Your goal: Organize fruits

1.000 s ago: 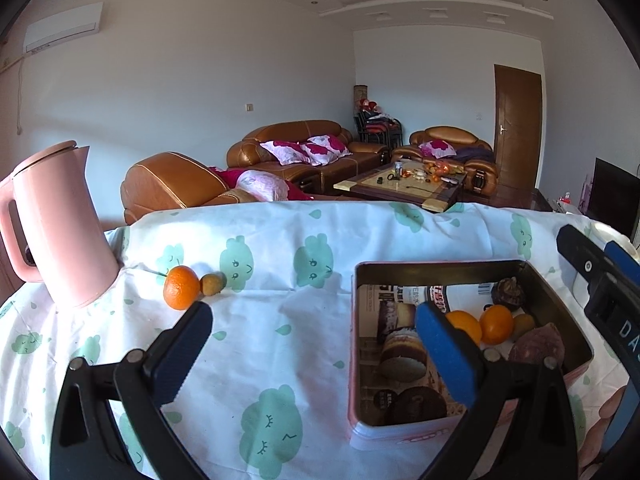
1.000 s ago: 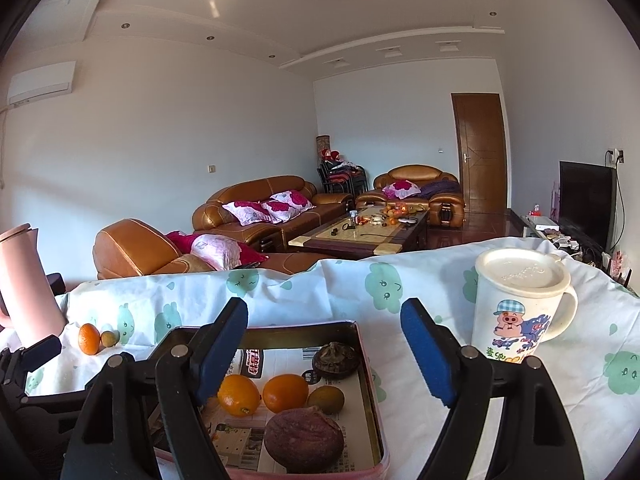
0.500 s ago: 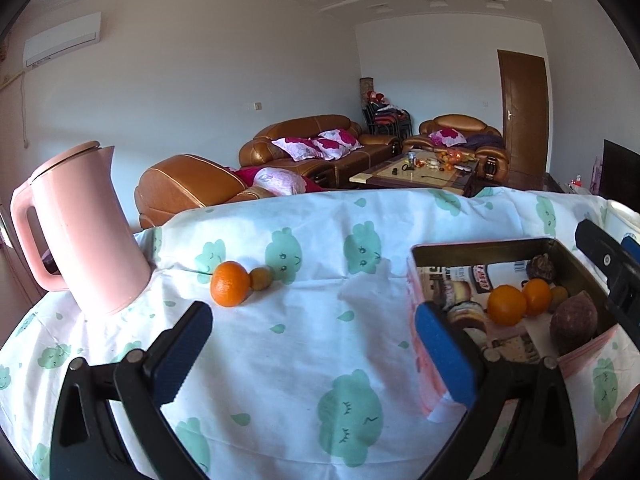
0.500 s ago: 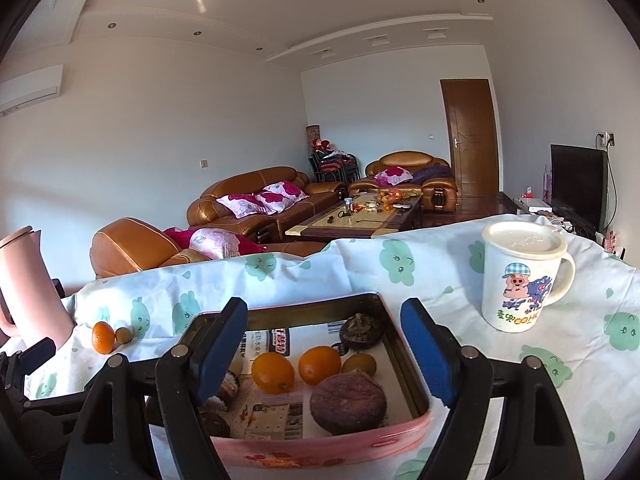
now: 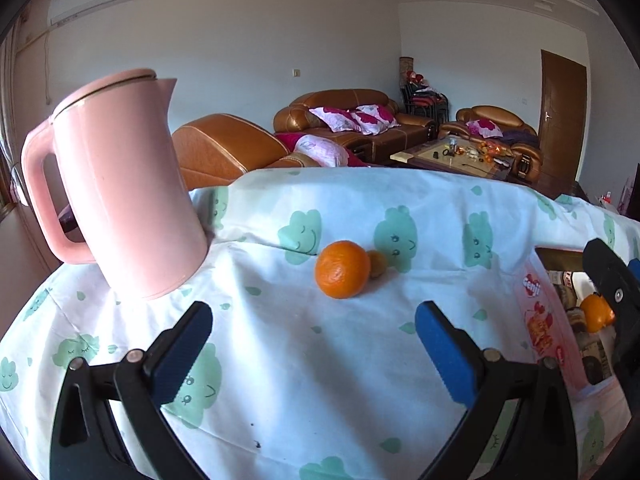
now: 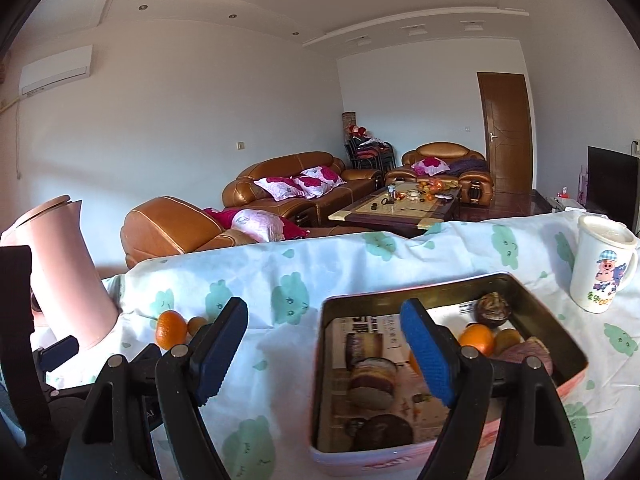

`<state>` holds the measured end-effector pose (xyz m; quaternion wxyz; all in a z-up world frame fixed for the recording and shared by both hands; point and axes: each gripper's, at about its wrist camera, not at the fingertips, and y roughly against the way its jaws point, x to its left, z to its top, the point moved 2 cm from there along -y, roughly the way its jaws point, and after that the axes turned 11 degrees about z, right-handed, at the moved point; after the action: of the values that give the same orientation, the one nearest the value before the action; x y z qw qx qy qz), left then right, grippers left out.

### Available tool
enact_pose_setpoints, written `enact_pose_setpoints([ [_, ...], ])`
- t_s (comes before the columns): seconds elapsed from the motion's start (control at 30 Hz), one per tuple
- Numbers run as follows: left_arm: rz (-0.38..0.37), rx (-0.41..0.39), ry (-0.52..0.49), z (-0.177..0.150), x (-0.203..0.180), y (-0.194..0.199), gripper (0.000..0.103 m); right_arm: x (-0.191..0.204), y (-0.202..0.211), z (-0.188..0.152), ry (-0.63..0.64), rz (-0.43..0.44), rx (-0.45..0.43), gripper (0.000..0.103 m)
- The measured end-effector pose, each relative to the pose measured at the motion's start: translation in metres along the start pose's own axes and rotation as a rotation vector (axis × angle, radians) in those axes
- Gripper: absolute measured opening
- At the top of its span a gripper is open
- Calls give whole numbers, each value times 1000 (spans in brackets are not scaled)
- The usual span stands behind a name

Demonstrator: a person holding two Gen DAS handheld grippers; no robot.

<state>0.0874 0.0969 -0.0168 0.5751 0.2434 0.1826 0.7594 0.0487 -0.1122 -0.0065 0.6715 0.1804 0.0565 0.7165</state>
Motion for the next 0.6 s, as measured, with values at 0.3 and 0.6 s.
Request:
enact_pose_setpoints([
  [0.3,-17,80,-40,14,19,-45,100,30,-17,-1,20,28,12,80],
  [0.6,-117,178,-100,32,-26,-87,78,23,-17,-1,-17,80,22,80],
])
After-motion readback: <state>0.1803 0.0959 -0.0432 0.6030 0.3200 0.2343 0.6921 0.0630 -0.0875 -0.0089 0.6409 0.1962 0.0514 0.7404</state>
